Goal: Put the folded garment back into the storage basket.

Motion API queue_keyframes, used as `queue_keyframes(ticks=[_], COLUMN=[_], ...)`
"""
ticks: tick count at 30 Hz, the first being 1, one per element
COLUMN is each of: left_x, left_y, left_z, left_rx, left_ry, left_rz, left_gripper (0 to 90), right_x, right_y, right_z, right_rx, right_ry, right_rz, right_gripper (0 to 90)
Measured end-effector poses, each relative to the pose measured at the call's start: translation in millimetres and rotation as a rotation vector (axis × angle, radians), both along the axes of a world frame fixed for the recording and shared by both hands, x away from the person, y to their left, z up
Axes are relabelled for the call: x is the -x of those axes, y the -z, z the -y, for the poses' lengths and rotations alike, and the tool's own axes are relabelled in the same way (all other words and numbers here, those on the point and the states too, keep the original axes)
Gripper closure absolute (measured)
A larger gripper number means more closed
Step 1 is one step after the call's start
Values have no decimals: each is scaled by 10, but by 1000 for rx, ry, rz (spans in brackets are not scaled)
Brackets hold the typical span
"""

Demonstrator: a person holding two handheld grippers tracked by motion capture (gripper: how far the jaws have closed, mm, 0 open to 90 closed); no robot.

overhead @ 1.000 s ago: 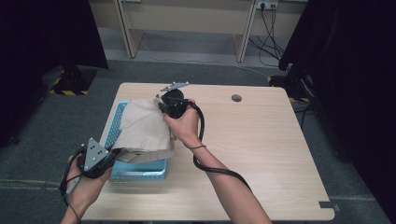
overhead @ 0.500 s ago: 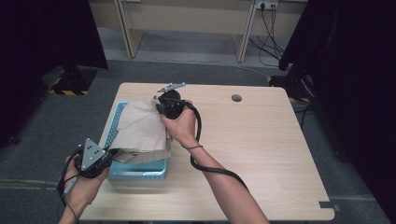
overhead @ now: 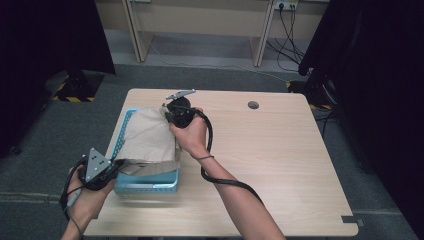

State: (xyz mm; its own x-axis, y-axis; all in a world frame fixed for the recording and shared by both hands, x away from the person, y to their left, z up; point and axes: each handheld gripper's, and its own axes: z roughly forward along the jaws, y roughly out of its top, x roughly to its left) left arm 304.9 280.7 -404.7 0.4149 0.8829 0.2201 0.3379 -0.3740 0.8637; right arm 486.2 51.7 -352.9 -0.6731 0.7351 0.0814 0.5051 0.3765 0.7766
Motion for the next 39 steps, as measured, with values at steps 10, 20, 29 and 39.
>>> queue_keyframes(ticks=[10, 20, 29, 39], left_x=[-12, -33, -77, -106], left_y=[50, 118, 144, 166], left_z=[-43, -63, -65, -60], left_rx=[4, -1, -14, -31], left_ry=[-15, -18, -12, -3], left_rz=[-13, -35, -67, -95], left_gripper=[847, 846, 846, 845], right_x=[-24, -40, -67, -86], right_y=[55, 104, 141, 184], right_z=[-46, -102, -131, -154], right_rx=[1, 15, 24, 32], right_ry=[0, -2, 0, 4], right_rz=[-15, -25, -32, -44], right_gripper=[858, 858, 858, 858])
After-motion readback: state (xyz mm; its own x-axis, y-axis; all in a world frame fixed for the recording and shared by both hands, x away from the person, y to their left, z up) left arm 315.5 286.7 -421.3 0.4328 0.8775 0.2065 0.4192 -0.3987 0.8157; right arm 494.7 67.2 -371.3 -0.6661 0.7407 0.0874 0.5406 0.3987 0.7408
